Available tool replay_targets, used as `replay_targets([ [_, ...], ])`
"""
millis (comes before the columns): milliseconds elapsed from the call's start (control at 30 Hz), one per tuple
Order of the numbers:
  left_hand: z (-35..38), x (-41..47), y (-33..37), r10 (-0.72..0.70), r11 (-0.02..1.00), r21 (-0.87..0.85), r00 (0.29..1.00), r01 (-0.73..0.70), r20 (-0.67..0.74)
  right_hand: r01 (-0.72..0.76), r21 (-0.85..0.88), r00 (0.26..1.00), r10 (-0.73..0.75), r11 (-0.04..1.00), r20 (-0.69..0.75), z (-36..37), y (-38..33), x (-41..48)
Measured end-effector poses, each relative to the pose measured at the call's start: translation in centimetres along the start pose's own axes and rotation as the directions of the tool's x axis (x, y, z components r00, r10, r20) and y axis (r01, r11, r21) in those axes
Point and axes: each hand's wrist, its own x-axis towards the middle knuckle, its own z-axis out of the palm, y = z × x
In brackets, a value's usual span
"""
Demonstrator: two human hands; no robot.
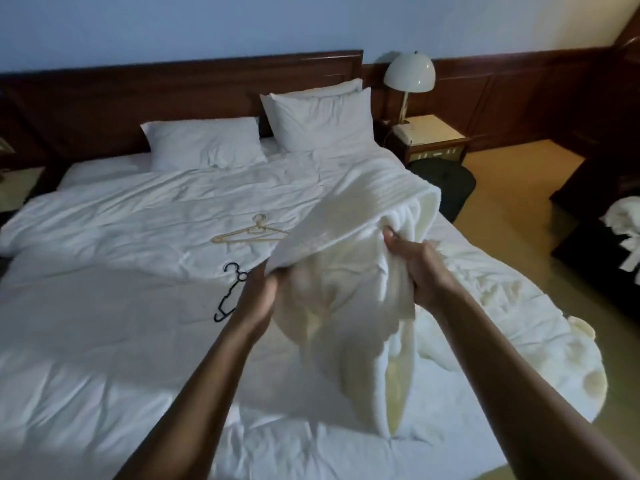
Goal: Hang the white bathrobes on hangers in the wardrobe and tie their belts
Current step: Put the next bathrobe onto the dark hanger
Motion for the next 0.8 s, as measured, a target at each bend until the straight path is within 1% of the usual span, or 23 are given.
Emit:
replay_targets([
  [33,-0.5,0.7,0.9,0.018,0.999,-0.037,0.999,-0.020,-0.050,0.003,-0.088,1.000,-0.005,0.996,-0.018,-1.3,0.3,0.9],
  [67,-1.1,1.3,1.8,0.046,0.998,-0.027,0.996,-0.048,-0.081,0.012,-0.206,0.998,-0.025,0.979,-0.064,-3.0,0.9,1.9],
  [100,-1.9,1.8,2.7,0.078,0.997,0.017,0.992,-0.076,-0.100,0.009,-0.349,0.991,-0.054,0.937,-0.119,-4.7,1.7,3.0],
  [133,-2.7,2.3,3.1,0.096,0.994,0.062,0.989,-0.089,-0.114,-0.022,-0.493,0.982,-0.073,0.870,-0.173,-6.4,2.7,4.1],
  [167,-3.5,2.3,3.5,0.102,0.991,0.096,0.985,-0.089,-0.136,-0.056,-0.611,0.978,-0.081,0.790,-0.194,-8.0,3.7,5.0],
  [233,-4.9,2.1,3.3,0.110,0.985,0.154,0.974,-0.080,-0.196,-0.089,-0.833,0.981,-0.096,0.547,-0.168,-10.4,5.7,6.2],
  [267,-5.4,1.8,3.0,0.110,0.979,0.194,0.968,-0.065,-0.226,-0.082,-0.897,0.986,-0.094,0.434,-0.136,-11.4,6.6,6.7],
  [300,-5.9,1.5,2.5,0.104,0.972,0.231,0.964,-0.047,-0.243,-0.065,-0.925,0.989,-0.098,0.374,-0.109,-12.2,7.5,7.2],
  [367,-6.6,0.8,1.2,0.081,0.944,0.330,0.958,0.015,-0.274,-0.043,-0.944,0.992,-0.096,0.327,-0.078,-13.3,8.6,8.6],
  [467,-7.8,-0.3,-0.7,0.056,0.853,0.505,0.941,0.129,-0.334,-0.030,-0.964,0.996,-0.076,0.263,-0.052,-13.0,8.9,9.9],
  [533,-8.5,-1.2,-1.9,0.073,0.830,0.535,0.920,0.158,-0.384,0.025,-0.970,0.998,-0.060,0.243,0.011,-12.5,9.2,10.6],
  [633,-8.6,-2.8,-2.8,0.087,0.891,0.439,0.907,0.113,-0.412,0.100,-0.954,0.994,0.004,0.281,0.105,-11.5,11.0,11.4],
  [700,-8.4,-3.7,-2.8,0.083,0.912,0.396,0.899,0.104,-0.429,0.094,-0.946,0.989,0.082,0.309,0.125,-10.3,12.0,11.2],
  [733,-8.4,-4.0,-2.6,0.097,0.905,0.413,0.898,0.100,-0.430,0.065,-0.932,0.985,0.128,0.355,0.117,-9.5,12.1,10.8],
  [800,-8.6,-4.3,-2.7,0.124,0.877,0.467,0.889,0.110,-0.442,0.032,-0.865,0.979,0.159,0.500,0.128,-7.6,11.4,10.0],
])
